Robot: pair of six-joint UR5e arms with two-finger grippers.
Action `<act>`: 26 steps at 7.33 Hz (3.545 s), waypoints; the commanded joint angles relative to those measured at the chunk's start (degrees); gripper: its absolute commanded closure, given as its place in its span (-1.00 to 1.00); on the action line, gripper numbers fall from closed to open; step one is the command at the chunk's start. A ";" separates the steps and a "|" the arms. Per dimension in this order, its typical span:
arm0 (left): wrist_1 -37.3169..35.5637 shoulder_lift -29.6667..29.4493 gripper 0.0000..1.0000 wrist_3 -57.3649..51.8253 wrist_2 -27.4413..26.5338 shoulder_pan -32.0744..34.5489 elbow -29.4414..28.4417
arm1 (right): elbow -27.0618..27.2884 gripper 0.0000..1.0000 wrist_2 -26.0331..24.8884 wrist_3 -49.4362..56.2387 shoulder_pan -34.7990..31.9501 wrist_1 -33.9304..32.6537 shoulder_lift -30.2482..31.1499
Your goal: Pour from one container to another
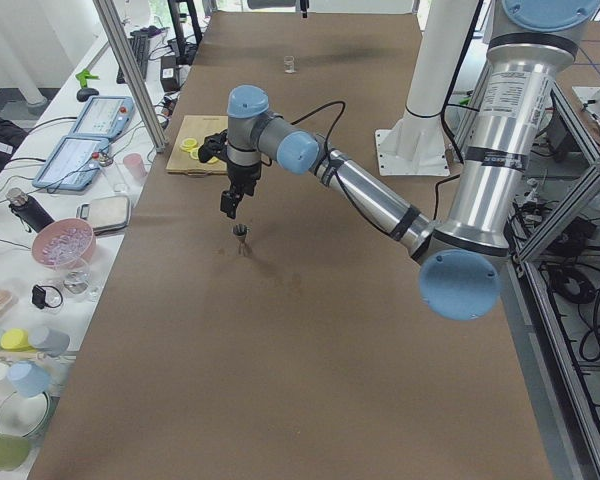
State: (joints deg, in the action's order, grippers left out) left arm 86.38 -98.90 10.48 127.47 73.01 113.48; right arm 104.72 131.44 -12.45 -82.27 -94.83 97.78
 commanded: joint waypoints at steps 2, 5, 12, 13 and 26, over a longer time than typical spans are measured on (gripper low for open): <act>0.11 8.71 -0.96 -4.23 3.23 8.17 -1.15 | 0.31 -1.00 -0.66 0.05 0.00 0.00 0.04; 0.19 15.73 -0.96 -7.74 3.14 10.12 -1.67 | 1.19 -1.00 -0.40 0.05 0.00 0.00 -0.05; 0.45 19.71 -0.96 -7.66 12.02 16.02 -8.01 | 1.63 -1.00 -0.31 0.05 0.00 0.00 -0.04; 0.46 19.71 -0.96 -7.75 12.02 16.11 -7.66 | 1.72 -1.00 -0.13 0.05 0.00 0.00 -0.04; 6.08 21.38 -0.96 -7.58 11.93 15.84 -7.92 | 2.24 -1.00 -0.04 0.05 0.00 0.00 0.13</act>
State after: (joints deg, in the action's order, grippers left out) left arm 92.46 -77.52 2.90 139.38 88.92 105.55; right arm 107.01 131.40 -12.39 -82.26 -94.83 97.84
